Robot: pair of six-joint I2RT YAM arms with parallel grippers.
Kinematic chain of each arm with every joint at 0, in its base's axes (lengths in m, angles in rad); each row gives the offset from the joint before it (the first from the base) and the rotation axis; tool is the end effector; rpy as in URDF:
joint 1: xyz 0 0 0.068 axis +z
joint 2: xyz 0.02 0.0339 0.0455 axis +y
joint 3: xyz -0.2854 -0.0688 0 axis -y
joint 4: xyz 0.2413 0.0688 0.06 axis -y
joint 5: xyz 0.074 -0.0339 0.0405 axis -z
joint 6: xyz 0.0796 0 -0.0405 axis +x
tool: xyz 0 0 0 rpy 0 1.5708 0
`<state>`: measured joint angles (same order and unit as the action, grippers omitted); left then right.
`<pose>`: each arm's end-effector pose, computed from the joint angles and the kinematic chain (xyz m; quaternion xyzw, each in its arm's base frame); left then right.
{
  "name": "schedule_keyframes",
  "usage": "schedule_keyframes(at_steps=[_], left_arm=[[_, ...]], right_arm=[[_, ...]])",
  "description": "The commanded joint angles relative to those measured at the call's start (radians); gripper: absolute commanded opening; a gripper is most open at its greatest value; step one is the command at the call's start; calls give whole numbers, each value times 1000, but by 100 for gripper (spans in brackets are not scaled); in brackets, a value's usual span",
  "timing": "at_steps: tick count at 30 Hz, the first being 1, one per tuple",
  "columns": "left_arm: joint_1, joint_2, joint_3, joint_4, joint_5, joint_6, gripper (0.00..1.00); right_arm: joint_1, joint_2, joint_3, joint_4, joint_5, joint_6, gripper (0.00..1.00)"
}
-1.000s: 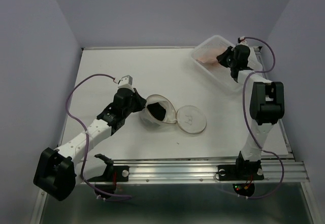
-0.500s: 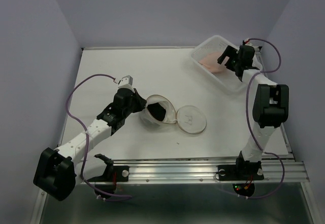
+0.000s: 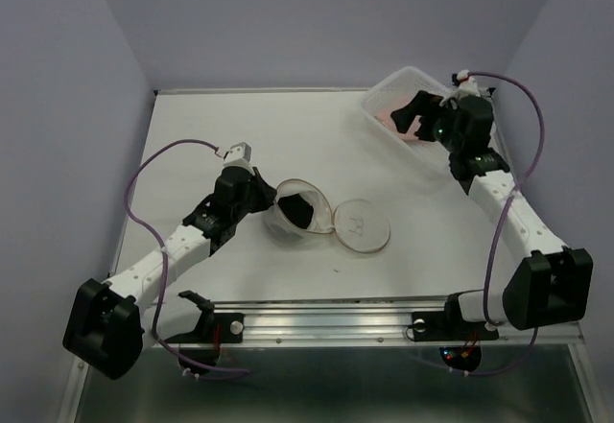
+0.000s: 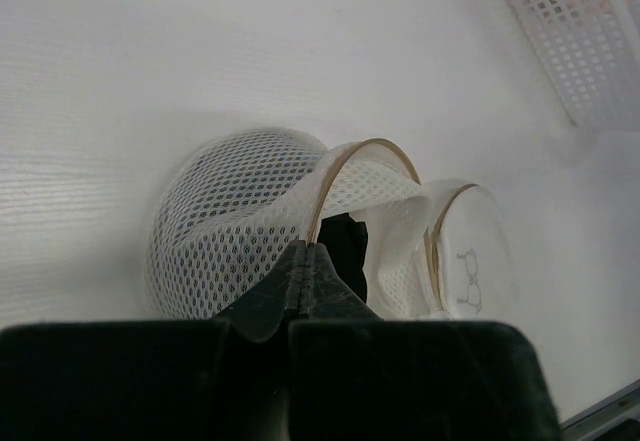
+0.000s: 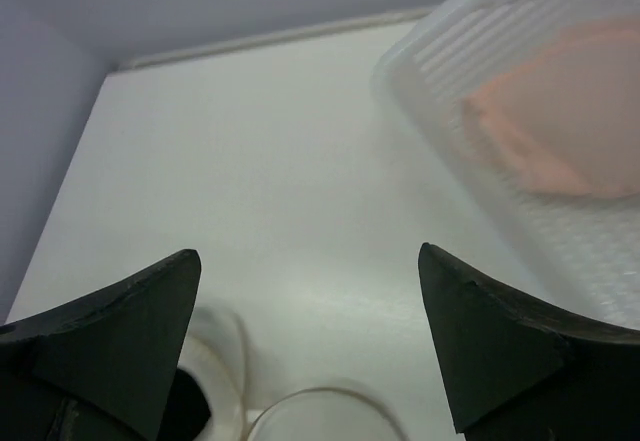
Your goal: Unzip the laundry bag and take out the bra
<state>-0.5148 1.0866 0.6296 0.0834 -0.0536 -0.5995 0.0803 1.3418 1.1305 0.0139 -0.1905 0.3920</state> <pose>0.2398 -0.1307 0.2574 -0.0500 0.8245 -0.2791 0.4898 0.3506 0.0433 0.3697 0.0599 0.7699 0.2192 0.5964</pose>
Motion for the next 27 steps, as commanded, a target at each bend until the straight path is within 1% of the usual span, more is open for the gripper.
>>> schedule_keyframes(at_steps=[1, 2, 3, 4, 6, 8, 10, 12, 13, 15, 19, 23, 26, 27], left_arm=[[4, -22, -11, 6, -8, 24, 0], [2, -24, -16, 6, -8, 24, 0], [2, -27, -28, 4, -8, 21, 0], [2, -30, -34, 6, -8, 17, 0], [2, -36, -51, 7, -6, 10, 0], [2, -37, -60, 12, -9, 6, 0], [1, -37, -64, 10, -12, 6, 0], [1, -37, -67, 10, -11, 6, 0], [1, -37, -67, 9, -11, 6, 0], [1, -36, -68, 9, -9, 6, 0], [-2, -36, -71, 9, -11, 6, 0], [-2, -34, -71, 9, -8, 4, 0], [-4, -28, -74, 12, -3, 4, 0], [-7, -25, -74, 13, -3, 4, 0]], right_arm=[[197, -9, -95, 17, -151, 7, 95], [235, -10, -125, 23, -170, 10, 94], [313, -6, -138, 24, -171, 11, 93], [350, -1, -162, 29, -167, 18, 92], [413, 11, -189, 50, -170, 41, 90], [490, 39, -233, 102, -165, 67, 86], [527, 82, -258, 153, -155, 83, 82], [587, 117, -268, 172, -145, 88, 77], [608, 152, -262, 176, -129, 84, 72], [663, 186, -249, 181, -110, 70, 66], [710, 252, -248, 234, -54, 71, 62], [710, 316, -262, 285, -3, 77, 61], [710, 350, -255, 313, 13, 71, 64], [710, 365, -255, 322, 23, 73, 68]])
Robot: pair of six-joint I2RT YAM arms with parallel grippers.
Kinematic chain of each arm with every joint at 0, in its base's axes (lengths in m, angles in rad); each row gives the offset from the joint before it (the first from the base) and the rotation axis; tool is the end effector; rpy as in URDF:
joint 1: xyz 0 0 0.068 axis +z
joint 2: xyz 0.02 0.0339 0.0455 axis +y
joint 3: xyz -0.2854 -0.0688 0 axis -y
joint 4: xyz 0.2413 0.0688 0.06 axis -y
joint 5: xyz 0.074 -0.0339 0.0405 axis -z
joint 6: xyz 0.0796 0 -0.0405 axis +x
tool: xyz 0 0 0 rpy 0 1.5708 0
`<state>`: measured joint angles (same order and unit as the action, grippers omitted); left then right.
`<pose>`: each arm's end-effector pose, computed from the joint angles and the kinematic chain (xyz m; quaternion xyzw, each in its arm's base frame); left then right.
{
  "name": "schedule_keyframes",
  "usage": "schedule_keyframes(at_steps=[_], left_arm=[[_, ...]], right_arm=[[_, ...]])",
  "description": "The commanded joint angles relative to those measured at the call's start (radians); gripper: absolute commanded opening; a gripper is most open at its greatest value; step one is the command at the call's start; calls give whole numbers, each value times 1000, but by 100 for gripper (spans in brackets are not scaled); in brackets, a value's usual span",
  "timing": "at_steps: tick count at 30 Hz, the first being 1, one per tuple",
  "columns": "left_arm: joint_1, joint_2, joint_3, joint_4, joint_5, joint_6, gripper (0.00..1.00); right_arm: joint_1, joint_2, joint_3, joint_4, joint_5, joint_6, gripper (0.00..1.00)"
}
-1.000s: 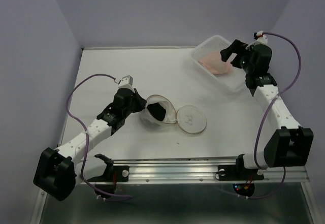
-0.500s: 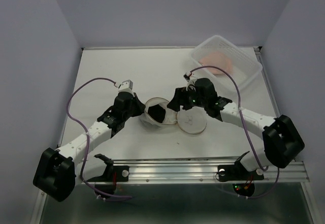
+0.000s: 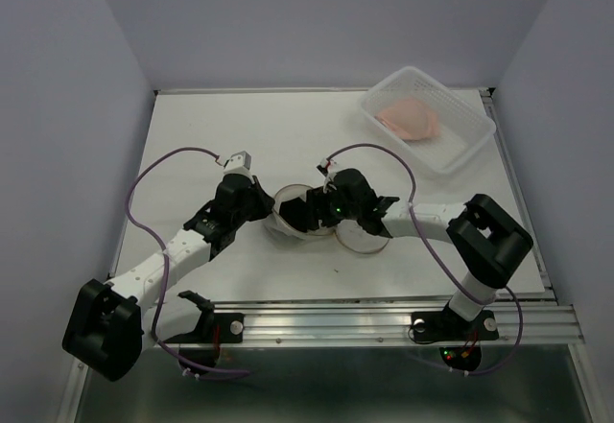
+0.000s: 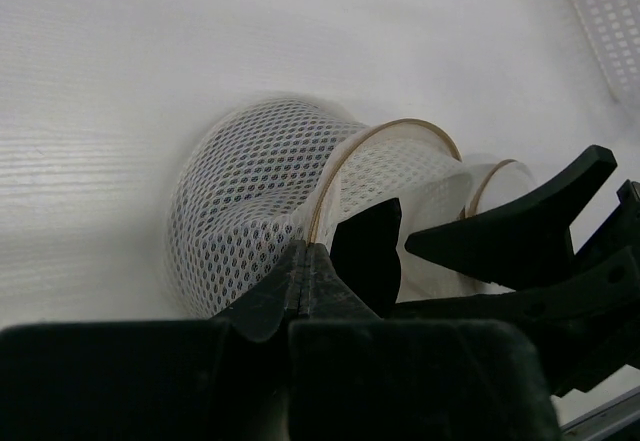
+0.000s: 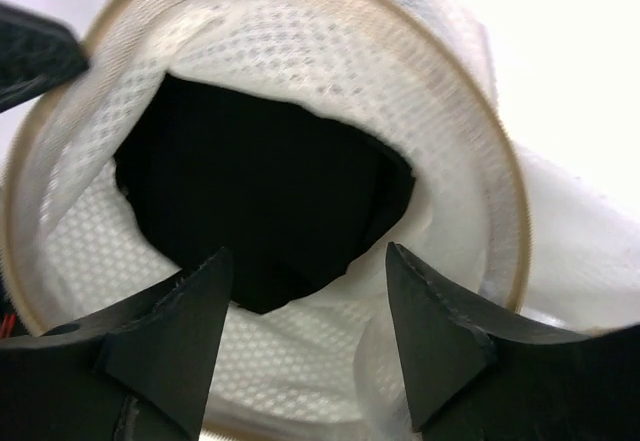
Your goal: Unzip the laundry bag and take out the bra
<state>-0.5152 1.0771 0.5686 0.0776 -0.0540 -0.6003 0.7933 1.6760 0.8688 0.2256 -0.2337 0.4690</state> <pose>0.2320 -0.1264 0.2356 -0.0504 0.8402 -0.2662 0.4697 0.2581 0.2885 0.1813 -0.1957 0.8538 0.3610 0.3201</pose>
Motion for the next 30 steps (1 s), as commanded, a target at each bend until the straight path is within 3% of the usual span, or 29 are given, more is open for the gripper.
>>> schedule_keyframes(at_steps=[1, 4, 9, 15, 23, 30], left_arm=[[-5, -17, -15, 19, -3, 5, 0], [-6, -22, -22, 21, -1, 2, 0], [-11, -14, -33, 34, 6, -7, 0], [-25, 6, -35, 47, 8, -15, 0], [-39, 10, -35, 53, -1, -18, 0], [-46, 33, -30, 63, 2, -19, 0]], right_arm=[[-3, 34, 7, 116, 66, -3, 70], [6, 25, -16, 147, 118, -3, 79], [6, 42, -13, 153, 157, -16, 79], [6, 105, 12, 184, 79, -12, 79], [6, 191, 21, 215, 47, 17, 78], [6, 192, -16, 340, -93, 14, 67]])
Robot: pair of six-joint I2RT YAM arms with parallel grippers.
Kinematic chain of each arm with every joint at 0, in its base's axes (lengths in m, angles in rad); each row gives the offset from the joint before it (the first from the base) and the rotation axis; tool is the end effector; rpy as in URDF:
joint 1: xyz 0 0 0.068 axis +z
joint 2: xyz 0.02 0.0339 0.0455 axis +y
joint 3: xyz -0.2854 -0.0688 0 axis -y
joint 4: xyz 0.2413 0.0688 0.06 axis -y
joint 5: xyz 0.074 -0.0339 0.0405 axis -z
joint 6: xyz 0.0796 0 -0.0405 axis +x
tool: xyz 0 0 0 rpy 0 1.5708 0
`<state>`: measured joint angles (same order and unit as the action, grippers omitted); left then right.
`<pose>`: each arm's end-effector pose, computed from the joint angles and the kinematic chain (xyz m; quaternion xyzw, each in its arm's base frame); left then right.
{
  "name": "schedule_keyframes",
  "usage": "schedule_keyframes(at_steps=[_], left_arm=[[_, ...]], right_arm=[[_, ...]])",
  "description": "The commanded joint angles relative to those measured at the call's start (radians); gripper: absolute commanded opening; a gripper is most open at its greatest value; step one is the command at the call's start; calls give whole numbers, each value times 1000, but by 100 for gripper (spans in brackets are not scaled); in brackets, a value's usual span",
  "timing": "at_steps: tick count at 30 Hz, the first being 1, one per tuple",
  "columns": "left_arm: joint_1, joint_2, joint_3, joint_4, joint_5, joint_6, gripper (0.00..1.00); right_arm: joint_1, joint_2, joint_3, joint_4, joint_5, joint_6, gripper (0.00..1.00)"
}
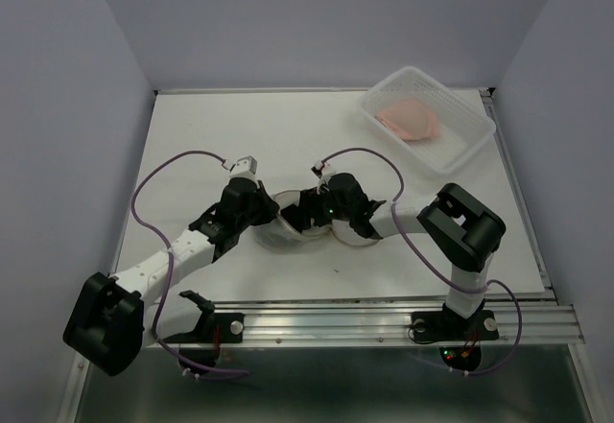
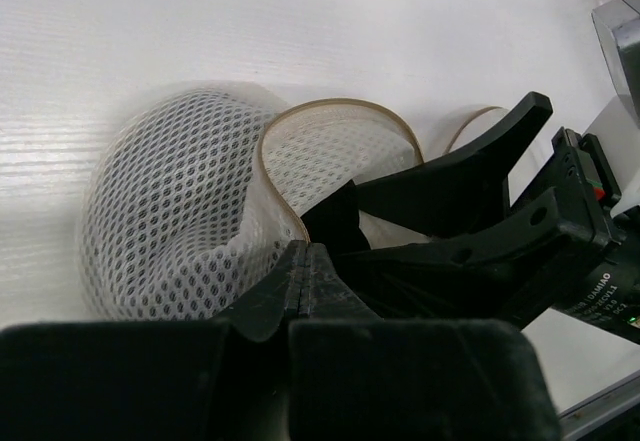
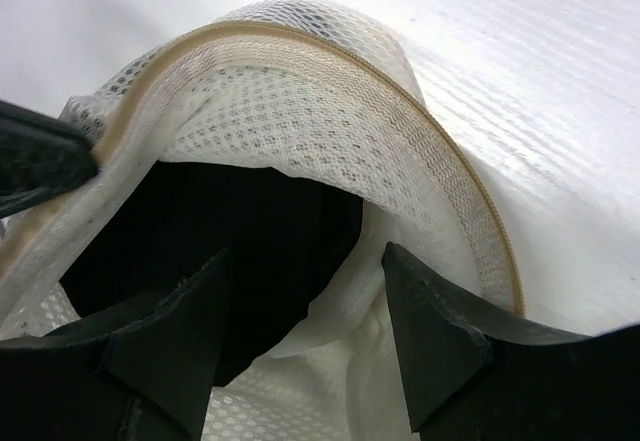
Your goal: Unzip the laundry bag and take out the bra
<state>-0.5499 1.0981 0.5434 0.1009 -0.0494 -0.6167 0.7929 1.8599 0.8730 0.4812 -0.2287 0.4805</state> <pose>0.2278 -0.1350 0.2242 -0.0414 0.8469 -0.2743 0.4537 0.2798 0.3097 0.1454 -0.1904 0.8365 0.3789 0.3471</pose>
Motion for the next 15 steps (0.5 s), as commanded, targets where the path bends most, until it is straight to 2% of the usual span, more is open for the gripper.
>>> schedule_keyframes(at_steps=[1, 5, 15], left_arm=[[-15, 19, -3, 43, -3, -3, 0], [-21, 16, 1, 45, -7, -2, 0], [-24, -12, 21, 37, -12, 11, 0]], right_arm=[[6, 4, -23, 109, -116, 3, 66], [6, -22, -37, 160, -184, 3, 65], [6, -1, -22, 169, -198, 10, 61]])
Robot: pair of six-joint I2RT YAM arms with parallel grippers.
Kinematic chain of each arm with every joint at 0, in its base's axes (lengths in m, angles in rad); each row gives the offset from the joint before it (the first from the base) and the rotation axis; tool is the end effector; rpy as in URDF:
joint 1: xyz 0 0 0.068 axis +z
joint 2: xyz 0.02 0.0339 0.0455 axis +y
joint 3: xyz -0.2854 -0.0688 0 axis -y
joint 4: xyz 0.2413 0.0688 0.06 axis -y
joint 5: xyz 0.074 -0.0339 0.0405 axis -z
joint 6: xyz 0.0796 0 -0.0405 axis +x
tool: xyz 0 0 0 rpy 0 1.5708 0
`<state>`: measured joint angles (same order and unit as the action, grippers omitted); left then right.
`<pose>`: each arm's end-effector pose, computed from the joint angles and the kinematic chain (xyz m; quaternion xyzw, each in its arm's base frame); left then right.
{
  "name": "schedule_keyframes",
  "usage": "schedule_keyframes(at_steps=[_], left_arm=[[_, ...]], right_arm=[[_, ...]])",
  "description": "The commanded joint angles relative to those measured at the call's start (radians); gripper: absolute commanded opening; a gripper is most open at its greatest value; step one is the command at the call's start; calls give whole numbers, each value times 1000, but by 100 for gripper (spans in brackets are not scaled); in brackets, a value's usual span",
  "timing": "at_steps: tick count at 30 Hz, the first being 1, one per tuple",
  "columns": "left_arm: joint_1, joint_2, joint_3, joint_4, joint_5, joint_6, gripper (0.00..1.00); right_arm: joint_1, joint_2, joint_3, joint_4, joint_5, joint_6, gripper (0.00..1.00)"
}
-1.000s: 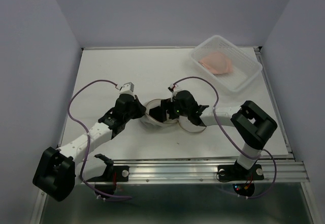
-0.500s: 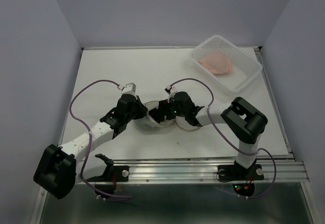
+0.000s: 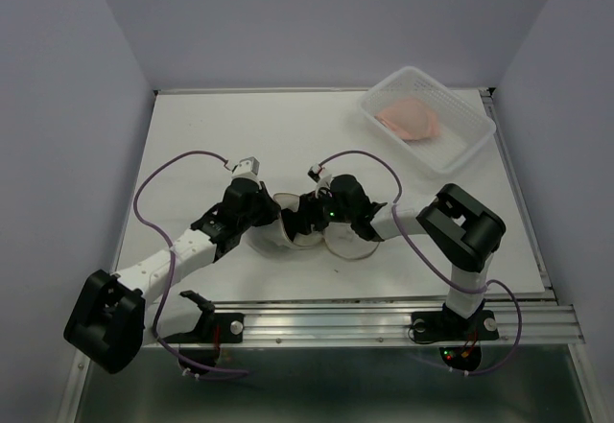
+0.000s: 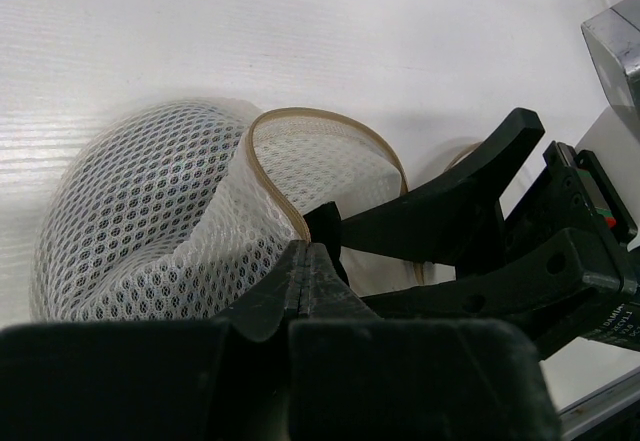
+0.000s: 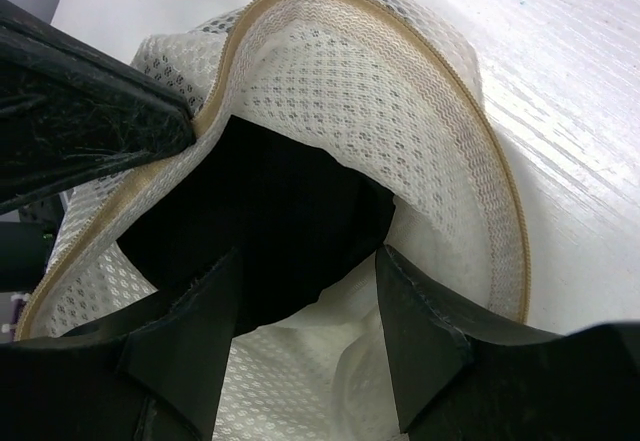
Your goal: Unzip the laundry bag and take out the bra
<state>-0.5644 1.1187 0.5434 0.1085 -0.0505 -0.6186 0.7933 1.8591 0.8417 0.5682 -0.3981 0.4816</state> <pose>0.2282 -0.1397 0.2202 -0.0363 0.8505 -0.2745 0.4471 0.2669 0.3151 0.1494 -0.2327 0.8037 0.4449 0.3193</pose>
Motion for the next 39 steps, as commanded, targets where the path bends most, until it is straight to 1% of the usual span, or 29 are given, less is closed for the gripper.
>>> schedule_keyframes(at_steps=[1, 7, 16, 18, 19, 21, 22, 26, 31, 36, 39], left_arm=[[-11, -36, 24, 30, -11, 14, 0], [-35, -74, 47, 28, 0, 19, 0], [-45, -105, 66, 11, 0, 33, 0], [-48, -99, 67, 13, 3, 33, 0], [-49, -91, 70, 14, 5, 34, 0], [-54, -86, 72, 16, 8, 33, 0], [-57, -83, 72, 16, 6, 34, 0], [-58, -82, 66, 11, -24, 31, 0], [-60, -57, 90, -67, -107, 2, 0], [-57, -40, 101, -87, -163, -4, 0], [-55, -31, 112, -95, -172, -6, 0]], right_arm=[[6, 2, 11, 87, -28, 11, 61], [6, 31, 31, 105, -27, 49, 62], [6, 103, 65, 76, 13, 83, 63], [6, 118, 77, 82, -22, 83, 53], [6, 129, 77, 100, -31, 90, 37], [6, 129, 79, 111, -50, 89, 23], [6, 127, 80, 114, -54, 84, 14], [6, 62, 70, 93, -45, 54, 1], [6, -50, 66, -14, -21, 3, 1], [6, -165, 63, -126, 19, -43, 1], [6, -196, 69, -200, 13, -60, 1]])
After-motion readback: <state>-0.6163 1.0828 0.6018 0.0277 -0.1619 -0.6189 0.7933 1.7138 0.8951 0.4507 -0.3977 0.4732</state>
